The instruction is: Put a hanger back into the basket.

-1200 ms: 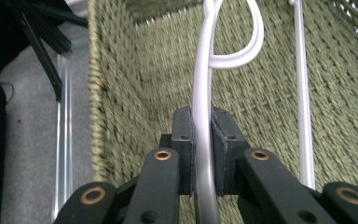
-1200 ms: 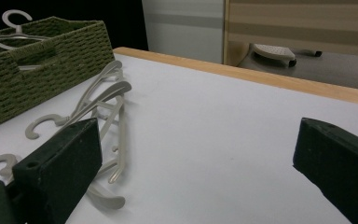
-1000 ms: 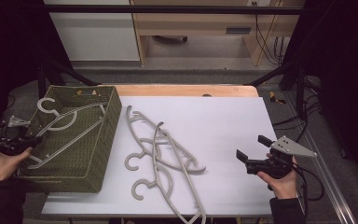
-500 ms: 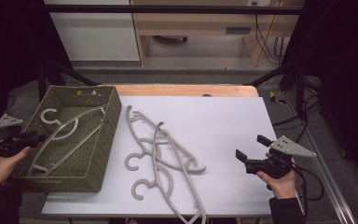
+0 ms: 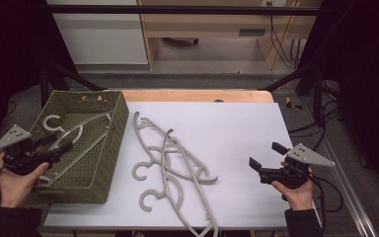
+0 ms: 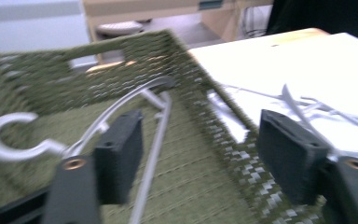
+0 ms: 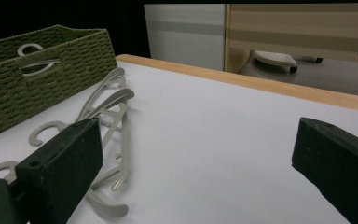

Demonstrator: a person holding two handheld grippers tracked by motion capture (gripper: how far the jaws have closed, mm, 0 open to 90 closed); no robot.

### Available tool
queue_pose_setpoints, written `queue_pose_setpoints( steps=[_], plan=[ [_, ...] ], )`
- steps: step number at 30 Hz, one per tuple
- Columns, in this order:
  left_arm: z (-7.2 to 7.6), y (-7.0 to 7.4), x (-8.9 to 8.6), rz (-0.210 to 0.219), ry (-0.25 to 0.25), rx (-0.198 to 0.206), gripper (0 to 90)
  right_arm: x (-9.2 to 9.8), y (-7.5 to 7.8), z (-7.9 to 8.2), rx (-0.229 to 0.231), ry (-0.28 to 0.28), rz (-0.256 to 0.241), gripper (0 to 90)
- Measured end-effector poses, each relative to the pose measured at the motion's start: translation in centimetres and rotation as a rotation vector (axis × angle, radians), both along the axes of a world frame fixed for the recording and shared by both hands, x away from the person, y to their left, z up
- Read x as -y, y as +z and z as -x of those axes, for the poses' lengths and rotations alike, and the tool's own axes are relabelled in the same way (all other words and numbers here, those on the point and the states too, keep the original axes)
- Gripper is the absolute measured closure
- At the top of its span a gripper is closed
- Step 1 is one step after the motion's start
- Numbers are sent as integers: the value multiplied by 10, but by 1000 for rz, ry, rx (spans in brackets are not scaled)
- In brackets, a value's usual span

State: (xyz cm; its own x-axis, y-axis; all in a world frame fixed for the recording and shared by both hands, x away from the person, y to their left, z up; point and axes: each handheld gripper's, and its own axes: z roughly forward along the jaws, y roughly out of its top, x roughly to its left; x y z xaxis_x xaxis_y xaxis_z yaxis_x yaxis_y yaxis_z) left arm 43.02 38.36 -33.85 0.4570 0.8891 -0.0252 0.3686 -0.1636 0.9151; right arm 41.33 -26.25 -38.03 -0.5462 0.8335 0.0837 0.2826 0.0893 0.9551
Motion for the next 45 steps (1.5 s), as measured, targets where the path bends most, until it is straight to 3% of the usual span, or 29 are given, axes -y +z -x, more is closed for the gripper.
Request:
queue_pose_setpoints(
  steps=[6,9,12,16,33,40,45],
  plan=[
    [12,1,30,51,-76,50,182,-3,0,0,-3,7,-2,18],
    [16,-3,45,56,-107,58,130,-4,1,0,-4,12,0,17],
    [18,-8,60,41,-128,41,104,-6,2,1,-6,16,-4,17],
    [20,-15,74,36,-148,51,108,-12,5,3,-18,20,3,18],
    [22,-30,96,32,-184,17,91,-28,4,5,-39,38,14,27],
    [22,-39,110,1,-233,0,89,-40,3,4,-59,51,11,29],
    [23,-40,114,-14,-241,2,87,-49,2,5,-81,81,23,34]
  ],
)
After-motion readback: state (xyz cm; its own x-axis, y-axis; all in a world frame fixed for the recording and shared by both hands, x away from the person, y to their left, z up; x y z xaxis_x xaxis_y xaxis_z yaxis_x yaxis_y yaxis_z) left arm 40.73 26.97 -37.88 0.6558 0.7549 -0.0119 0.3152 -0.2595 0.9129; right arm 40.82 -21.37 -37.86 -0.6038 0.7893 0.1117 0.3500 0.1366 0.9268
